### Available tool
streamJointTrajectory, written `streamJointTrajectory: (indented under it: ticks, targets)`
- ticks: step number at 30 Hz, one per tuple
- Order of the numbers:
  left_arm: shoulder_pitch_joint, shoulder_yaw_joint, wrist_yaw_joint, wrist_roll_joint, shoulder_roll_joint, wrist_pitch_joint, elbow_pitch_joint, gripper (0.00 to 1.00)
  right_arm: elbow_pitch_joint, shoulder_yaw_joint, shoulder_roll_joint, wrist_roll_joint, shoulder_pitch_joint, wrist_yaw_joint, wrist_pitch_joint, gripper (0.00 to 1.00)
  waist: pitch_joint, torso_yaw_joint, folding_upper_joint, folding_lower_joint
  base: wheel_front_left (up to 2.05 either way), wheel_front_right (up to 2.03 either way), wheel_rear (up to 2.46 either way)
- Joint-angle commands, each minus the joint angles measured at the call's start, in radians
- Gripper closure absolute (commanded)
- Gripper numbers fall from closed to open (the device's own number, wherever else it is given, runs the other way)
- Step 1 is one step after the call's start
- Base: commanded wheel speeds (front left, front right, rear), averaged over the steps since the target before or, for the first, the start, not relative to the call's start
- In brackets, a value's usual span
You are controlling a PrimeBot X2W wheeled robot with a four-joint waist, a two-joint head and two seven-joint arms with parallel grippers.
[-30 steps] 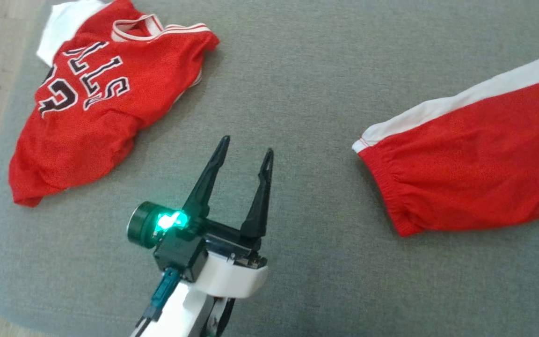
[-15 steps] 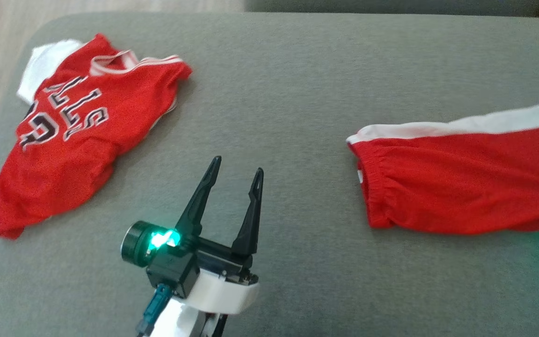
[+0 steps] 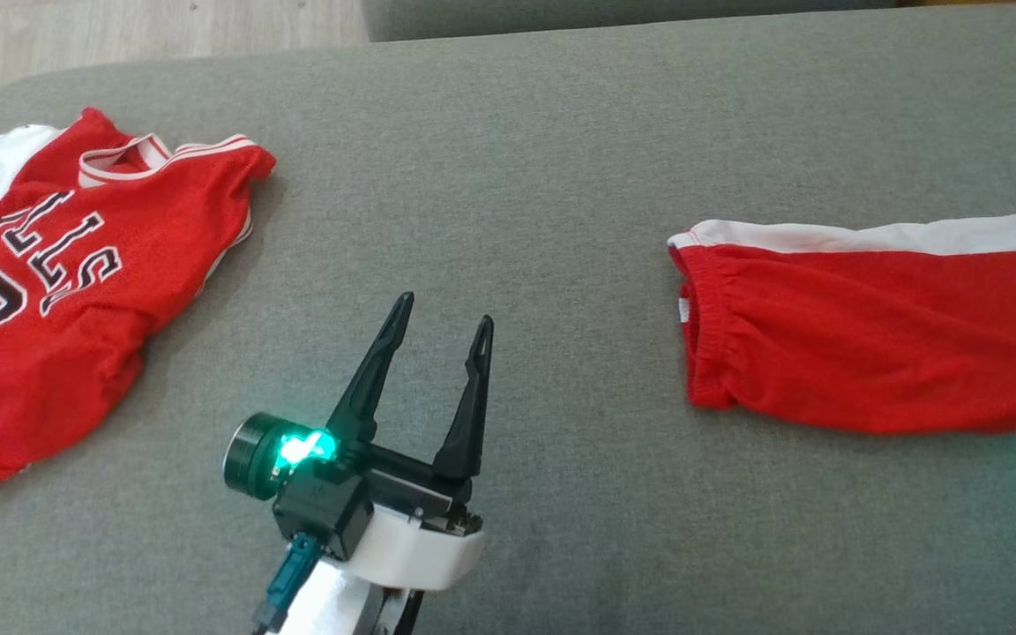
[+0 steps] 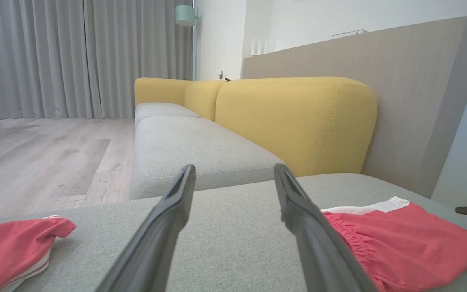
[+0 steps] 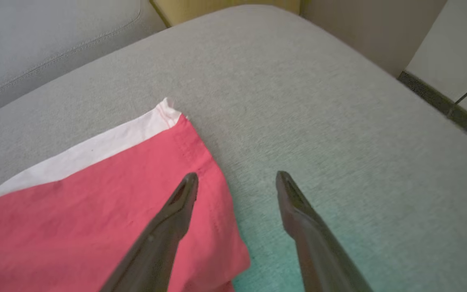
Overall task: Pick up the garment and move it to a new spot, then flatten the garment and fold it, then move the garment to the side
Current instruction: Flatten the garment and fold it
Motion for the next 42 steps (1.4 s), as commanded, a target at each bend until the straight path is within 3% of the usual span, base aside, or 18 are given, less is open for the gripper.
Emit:
streamJointTrajectory:
  ticks: [1, 16, 18, 19, 20, 23, 30, 38, 42]
  targets:
    - [-0.016, 0.041, -0.003, 0.015, -0.007, -0.005, -0.029, 0.0, -0.014, 0.005, -0.032, -0.02, -0.024, 0.007, -0.01, 0.0, -0.001, -0.001, -0.0001, 0.0, 0.0, 0.0, 0.0]
    - [-0.039, 0.036, -0.031, 0.04, -0.01, -0.005, -0.036, 0.0, 0.145, -0.057, 0.034, -0.082, -0.089, 0.007, 0.059, 0.0, 0.044, 0.052, -0.0001, 0.0, 0.0, 0.0, 0.0]
    - [-0.039, 0.036, -0.031, 0.041, -0.01, -0.005, -0.037, 0.0, 0.155, -0.051, 0.039, -0.071, -0.094, 0.007, 0.097, 0.33, 0.044, 0.051, -0.0001, 0.0, 0.0, 0.0, 0.0]
    - [-0.04, 0.036, -0.03, 0.042, -0.01, -0.005, -0.037, 0.0, 0.154, -0.046, 0.042, -0.061, -0.095, 0.007, 0.117, 0.8, 0.043, 0.05, -0.0001, 0.0, 0.0, 0.0, 0.0]
    - [-0.04, 0.037, -0.029, 0.042, -0.01, -0.005, -0.038, 0.0, 0.15, -0.042, 0.044, -0.049, -0.094, 0.007, 0.137, 1.0, 0.041, 0.048, -0.0001, 0.0, 0.0, 0.0, 0.0]
    - [-0.043, 0.038, -0.028, 0.042, -0.011, -0.005, -0.041, 0.0, 0.124, -0.028, 0.026, -0.029, -0.086, 0.007, 0.161, 1.0, 0.04, 0.04, -0.0001, 0.0, 0.0, 0.0, 0.0]
    - [-0.039, 0.04, -0.024, 0.039, -0.011, -0.005, -0.04, 0.0, 0.027, -0.017, -0.038, -0.033, -0.083, 0.007, 0.068, 1.0, 0.015, 0.022, -0.0001, 0.0, 0.0, 0.0, 0.0]
    - [-0.011, 0.042, -0.021, 0.027, -0.011, -0.005, -0.03, 0.0, -0.331, 0.096, 0.048, 0.147, -0.077, 0.007, 0.132, 1.0, -0.046, 0.008, -0.0001, 0.0, 0.0, 0.0, 0.0]
    - [-0.005, 0.035, -0.018, 0.023, -0.011, -0.005, -0.028, 0.0, -0.512, 0.182, 0.087, 0.168, -0.01, 0.007, 0.175, 1.0, -0.07, 0.028, -0.0001, 0.0, 0.0, 0.0, 0.0]
